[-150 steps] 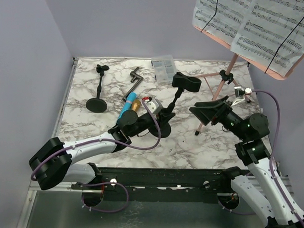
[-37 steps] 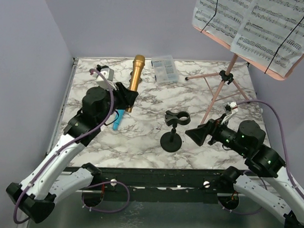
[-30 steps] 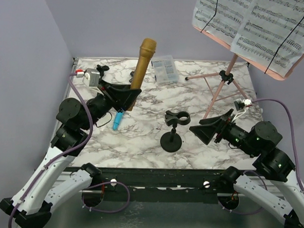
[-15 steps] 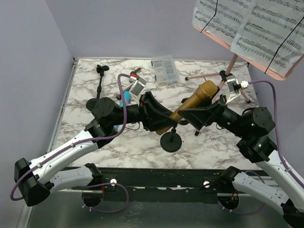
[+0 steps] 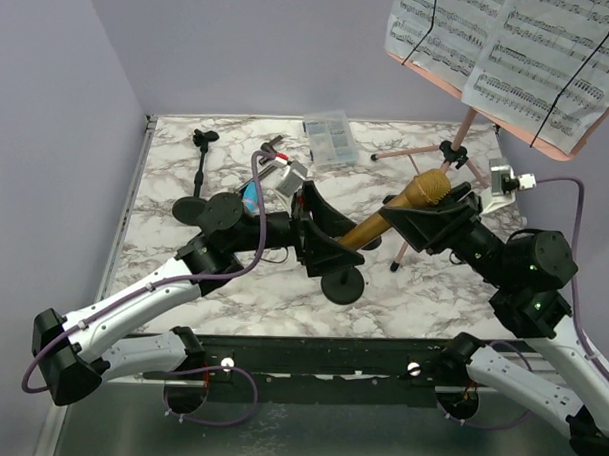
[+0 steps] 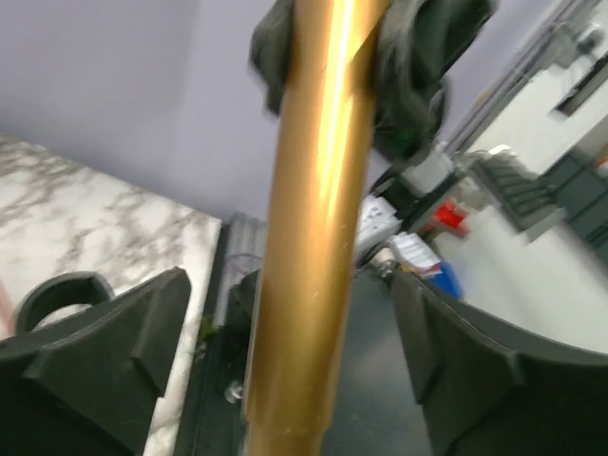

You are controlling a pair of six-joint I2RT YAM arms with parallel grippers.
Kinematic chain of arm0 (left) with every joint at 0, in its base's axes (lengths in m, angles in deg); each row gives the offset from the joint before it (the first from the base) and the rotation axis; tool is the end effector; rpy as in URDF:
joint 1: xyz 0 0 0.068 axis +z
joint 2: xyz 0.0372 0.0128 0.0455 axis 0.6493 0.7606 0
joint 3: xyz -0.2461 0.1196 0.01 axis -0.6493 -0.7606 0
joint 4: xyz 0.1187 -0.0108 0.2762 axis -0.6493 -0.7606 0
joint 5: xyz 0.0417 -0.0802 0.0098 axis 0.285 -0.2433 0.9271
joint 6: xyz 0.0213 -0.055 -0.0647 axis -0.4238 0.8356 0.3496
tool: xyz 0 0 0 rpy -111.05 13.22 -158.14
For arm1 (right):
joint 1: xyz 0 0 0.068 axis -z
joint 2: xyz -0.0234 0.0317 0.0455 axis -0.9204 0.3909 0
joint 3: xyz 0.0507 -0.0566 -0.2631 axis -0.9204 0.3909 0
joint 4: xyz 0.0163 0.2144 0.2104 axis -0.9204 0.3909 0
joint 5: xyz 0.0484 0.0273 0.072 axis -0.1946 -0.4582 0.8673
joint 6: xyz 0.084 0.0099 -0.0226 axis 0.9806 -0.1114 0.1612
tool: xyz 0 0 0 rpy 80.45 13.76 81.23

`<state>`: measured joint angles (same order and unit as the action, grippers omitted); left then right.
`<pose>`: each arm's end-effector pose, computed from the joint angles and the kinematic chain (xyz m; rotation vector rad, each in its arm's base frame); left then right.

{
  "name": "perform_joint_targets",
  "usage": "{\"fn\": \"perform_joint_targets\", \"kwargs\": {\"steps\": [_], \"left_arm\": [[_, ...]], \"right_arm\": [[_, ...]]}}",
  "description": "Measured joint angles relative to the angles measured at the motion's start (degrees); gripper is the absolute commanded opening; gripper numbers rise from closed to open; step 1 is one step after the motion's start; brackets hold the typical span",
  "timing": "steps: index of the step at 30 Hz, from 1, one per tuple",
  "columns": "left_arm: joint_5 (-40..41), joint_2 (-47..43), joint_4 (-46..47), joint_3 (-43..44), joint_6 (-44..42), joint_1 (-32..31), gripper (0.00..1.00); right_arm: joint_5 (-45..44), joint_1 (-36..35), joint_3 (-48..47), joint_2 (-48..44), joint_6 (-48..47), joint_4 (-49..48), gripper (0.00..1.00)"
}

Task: Set up the instrument practice props

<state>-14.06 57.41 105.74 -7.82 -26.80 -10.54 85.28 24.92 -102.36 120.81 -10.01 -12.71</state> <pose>0.1587 -0.2673 0.4130 0.7399 1.3408 -1.7072 0.1407 0.1526 0.4721 -0.2896 1.2422 1.3571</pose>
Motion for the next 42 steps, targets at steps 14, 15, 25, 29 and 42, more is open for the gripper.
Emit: {"fn": "perform_joint_targets", "kwargs": {"steps": [14,15,25,29,42], "left_arm": [[12.8,-5.5,-31.8,5.1,-45.3,0.9,0.99],[12.5,-5.0,-32.0,5.1,-47.0,1.2,0.99],[2.8,4.7,-33.1,5.1,-56.4,6.8,0.99],[-1.9,6.6,-32.2,5.4,-56.5,9.3,0.99],[-10.8,13.1,-31.4,7.5,-56.5,10.5,0.99]], "right_arm": [[-3.9,0.0,-26.3,7.7,-17.3,24.7,0.0],[-3.8,0.0,-28.0,9.1,-18.4,26.4,0.01],[-1.6,0.0,-38.4,21.1,-28.4,41.0,0.01],[-1.2,0.0,-39.9,23.1,-31.5,45.7,0.01],[-1.2,0.0,-41.4,26.4,-39.3,48.9,0.0]]}}
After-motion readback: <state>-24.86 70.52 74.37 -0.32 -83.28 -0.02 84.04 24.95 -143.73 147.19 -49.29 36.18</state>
